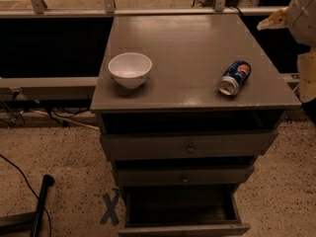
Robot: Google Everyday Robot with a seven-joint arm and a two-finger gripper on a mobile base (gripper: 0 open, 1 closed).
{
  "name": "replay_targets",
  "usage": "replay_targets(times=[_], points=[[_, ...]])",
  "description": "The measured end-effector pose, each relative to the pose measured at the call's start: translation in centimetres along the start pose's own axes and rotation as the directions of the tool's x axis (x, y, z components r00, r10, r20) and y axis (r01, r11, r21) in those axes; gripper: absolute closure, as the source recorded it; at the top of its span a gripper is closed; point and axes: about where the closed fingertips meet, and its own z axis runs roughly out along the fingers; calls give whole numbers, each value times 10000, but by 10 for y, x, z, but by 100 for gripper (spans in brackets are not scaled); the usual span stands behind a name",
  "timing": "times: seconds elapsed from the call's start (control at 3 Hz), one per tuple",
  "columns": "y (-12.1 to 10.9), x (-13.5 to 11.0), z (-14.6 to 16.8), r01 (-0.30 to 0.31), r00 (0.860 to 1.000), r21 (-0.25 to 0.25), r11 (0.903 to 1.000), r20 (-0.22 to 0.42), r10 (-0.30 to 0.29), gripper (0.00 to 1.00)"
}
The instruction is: Place pepsi can into bottom drawer
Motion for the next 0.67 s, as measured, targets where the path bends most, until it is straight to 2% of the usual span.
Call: replay_targets(times=[0.33,0.67], points=[[3,16,-11,1779,9808,753,9812,-945,-1706,0],[-1,17,-4,2633,9606,1088,9586,-1212,-2501,0]])
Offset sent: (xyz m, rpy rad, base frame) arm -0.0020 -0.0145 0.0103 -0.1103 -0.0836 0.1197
